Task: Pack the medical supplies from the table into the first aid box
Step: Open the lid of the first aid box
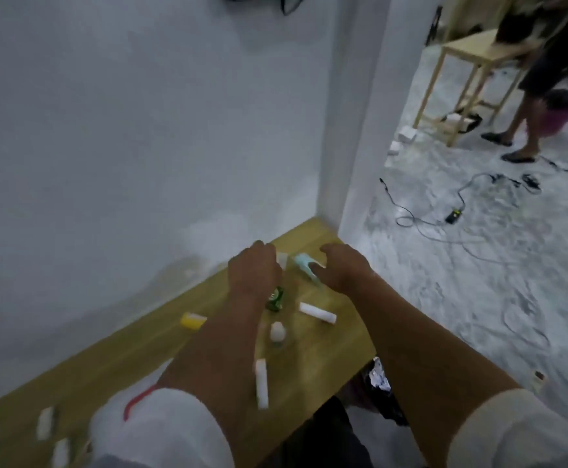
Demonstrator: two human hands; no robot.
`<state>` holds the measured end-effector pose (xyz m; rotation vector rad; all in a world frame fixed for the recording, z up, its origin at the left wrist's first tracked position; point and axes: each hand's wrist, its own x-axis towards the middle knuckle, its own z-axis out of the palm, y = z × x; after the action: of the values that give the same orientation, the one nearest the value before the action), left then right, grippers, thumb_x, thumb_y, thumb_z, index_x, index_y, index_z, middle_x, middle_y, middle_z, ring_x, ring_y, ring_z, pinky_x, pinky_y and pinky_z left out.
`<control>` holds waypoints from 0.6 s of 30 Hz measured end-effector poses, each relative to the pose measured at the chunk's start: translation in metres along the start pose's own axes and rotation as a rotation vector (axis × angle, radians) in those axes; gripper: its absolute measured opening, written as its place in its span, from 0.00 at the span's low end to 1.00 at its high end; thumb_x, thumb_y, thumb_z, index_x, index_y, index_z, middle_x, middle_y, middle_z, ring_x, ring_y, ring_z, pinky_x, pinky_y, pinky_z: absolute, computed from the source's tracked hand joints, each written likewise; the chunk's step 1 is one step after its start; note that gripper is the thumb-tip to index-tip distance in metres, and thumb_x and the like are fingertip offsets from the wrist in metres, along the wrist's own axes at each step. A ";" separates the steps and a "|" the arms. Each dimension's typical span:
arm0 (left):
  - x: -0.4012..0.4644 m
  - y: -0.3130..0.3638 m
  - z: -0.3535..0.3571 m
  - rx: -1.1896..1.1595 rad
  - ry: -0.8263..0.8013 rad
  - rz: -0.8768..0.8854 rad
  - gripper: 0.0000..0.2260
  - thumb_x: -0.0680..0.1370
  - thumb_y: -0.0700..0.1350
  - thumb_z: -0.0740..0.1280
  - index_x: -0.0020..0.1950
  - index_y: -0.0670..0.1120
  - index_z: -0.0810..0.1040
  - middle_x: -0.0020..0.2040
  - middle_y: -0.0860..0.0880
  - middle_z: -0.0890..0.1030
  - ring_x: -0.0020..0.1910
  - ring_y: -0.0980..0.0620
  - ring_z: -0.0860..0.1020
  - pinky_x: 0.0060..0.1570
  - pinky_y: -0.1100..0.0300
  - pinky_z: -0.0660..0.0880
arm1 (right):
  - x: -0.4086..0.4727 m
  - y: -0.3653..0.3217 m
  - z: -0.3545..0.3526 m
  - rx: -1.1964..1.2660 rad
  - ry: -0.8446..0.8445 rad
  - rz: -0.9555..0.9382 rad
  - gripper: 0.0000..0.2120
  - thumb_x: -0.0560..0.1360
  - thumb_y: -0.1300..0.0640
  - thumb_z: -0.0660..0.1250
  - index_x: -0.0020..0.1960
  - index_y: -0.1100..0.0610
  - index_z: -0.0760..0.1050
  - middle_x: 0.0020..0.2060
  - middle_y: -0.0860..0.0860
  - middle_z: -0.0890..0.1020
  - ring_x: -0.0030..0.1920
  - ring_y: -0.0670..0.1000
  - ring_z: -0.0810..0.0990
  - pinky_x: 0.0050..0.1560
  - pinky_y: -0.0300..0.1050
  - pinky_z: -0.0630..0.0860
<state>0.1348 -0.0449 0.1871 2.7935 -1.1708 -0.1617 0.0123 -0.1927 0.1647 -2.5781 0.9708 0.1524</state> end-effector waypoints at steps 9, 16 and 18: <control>-0.063 -0.195 0.006 0.136 0.216 -0.356 0.10 0.81 0.49 0.66 0.56 0.45 0.81 0.53 0.47 0.79 0.52 0.44 0.81 0.41 0.55 0.68 | 0.029 -0.189 0.051 -0.184 0.082 -0.498 0.29 0.81 0.38 0.62 0.75 0.55 0.71 0.70 0.56 0.77 0.70 0.58 0.74 0.66 0.53 0.73; -0.134 -0.271 0.074 0.207 0.418 -0.486 0.16 0.80 0.53 0.68 0.62 0.44 0.83 0.59 0.43 0.82 0.56 0.38 0.82 0.47 0.51 0.72 | 0.018 -0.235 0.136 -0.216 0.288 -0.776 0.28 0.81 0.40 0.64 0.72 0.58 0.75 0.69 0.56 0.78 0.70 0.59 0.75 0.66 0.52 0.72; -0.168 -0.272 0.090 0.126 0.489 -0.561 0.19 0.80 0.55 0.68 0.65 0.45 0.83 0.63 0.43 0.82 0.61 0.38 0.80 0.55 0.48 0.75 | -0.004 -0.231 0.156 -0.150 0.329 -0.808 0.27 0.80 0.41 0.65 0.71 0.58 0.76 0.68 0.56 0.80 0.69 0.59 0.75 0.66 0.51 0.72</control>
<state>0.1965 0.2597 0.0691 2.9365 -0.2908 0.5377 0.1655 0.0291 0.0932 -2.9654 -0.0611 -0.4392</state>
